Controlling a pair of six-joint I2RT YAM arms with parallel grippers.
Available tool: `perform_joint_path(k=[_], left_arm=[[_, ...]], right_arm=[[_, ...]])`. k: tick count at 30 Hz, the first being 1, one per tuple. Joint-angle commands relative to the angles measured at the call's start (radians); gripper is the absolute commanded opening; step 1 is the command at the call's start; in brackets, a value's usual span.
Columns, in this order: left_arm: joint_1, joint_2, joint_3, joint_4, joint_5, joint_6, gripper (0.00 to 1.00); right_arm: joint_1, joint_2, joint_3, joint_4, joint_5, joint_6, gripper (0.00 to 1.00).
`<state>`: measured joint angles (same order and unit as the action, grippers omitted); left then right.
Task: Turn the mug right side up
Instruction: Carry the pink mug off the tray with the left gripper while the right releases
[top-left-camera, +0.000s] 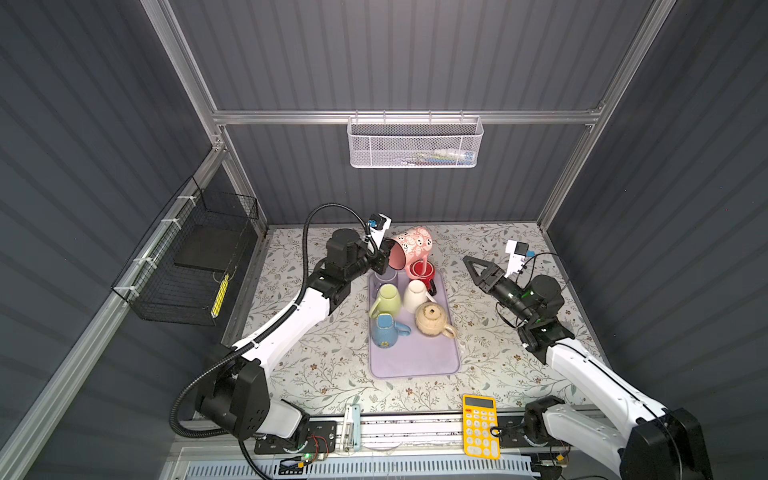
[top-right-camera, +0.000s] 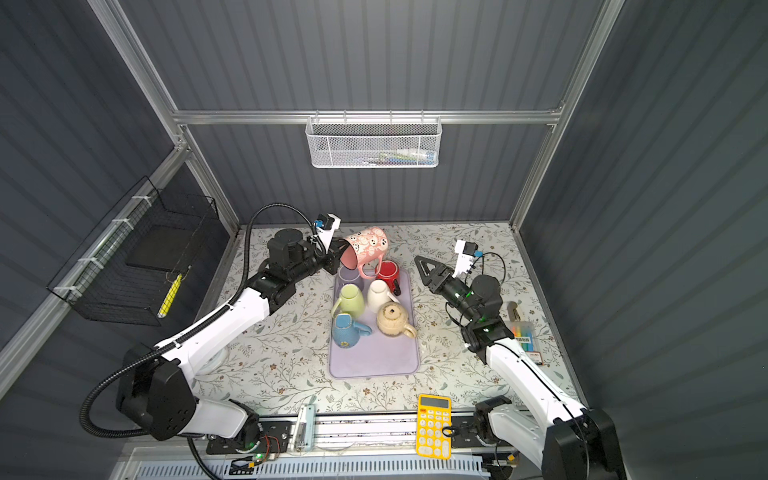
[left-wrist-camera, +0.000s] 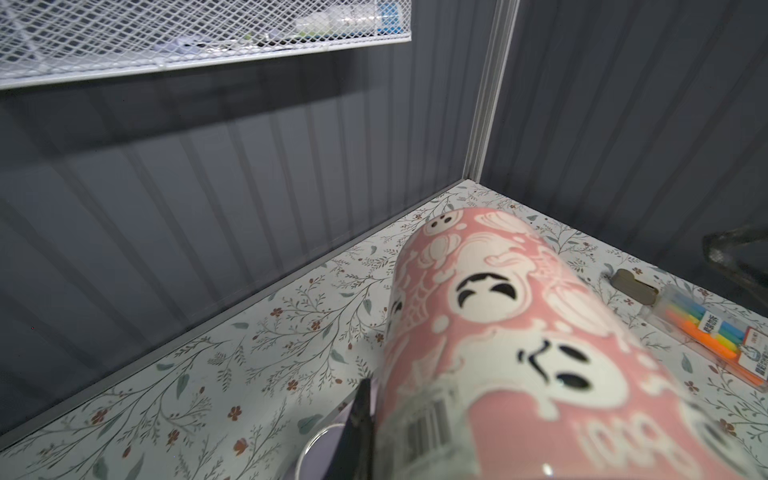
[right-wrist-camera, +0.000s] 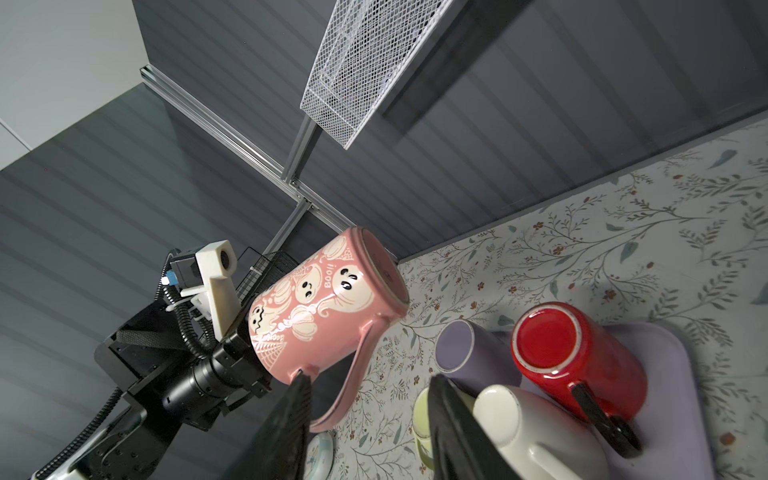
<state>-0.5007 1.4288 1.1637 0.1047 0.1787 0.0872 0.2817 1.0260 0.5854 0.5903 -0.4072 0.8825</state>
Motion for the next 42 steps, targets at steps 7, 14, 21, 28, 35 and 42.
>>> perform_joint_path(k=[7, 14, 21, 28, 35, 42], left_arm=[[0.058, -0.069, 0.172, -0.247, -0.017, 0.058, 0.0], [0.08, -0.014, 0.347, -0.485, -0.061, 0.084, 0.0], [0.119, 0.083, 0.549, -0.73, -0.102, 0.097, 0.0], [0.195, 0.195, 0.736, -0.918, -0.114, 0.086, 0.0], [0.315, 0.234, 0.803, -0.988, -0.109, 0.084, 0.0], [0.365, 0.327, 0.877, -1.065, -0.125, 0.078, 0.0]], right_arm=[[-0.012, -0.019, 0.113, -0.268, 0.015, -0.157, 0.49], [-0.015, 0.006, 0.142, -0.353, 0.004, -0.203, 0.49], [-0.015, -0.01, 0.119, -0.354, 0.006, -0.229, 0.48], [-0.014, -0.025, 0.094, -0.378, 0.023, -0.264, 0.48], [-0.013, -0.041, 0.077, -0.403, 0.028, -0.296, 0.48], [-0.013, -0.024, 0.057, -0.38, -0.003, -0.275, 0.48]])
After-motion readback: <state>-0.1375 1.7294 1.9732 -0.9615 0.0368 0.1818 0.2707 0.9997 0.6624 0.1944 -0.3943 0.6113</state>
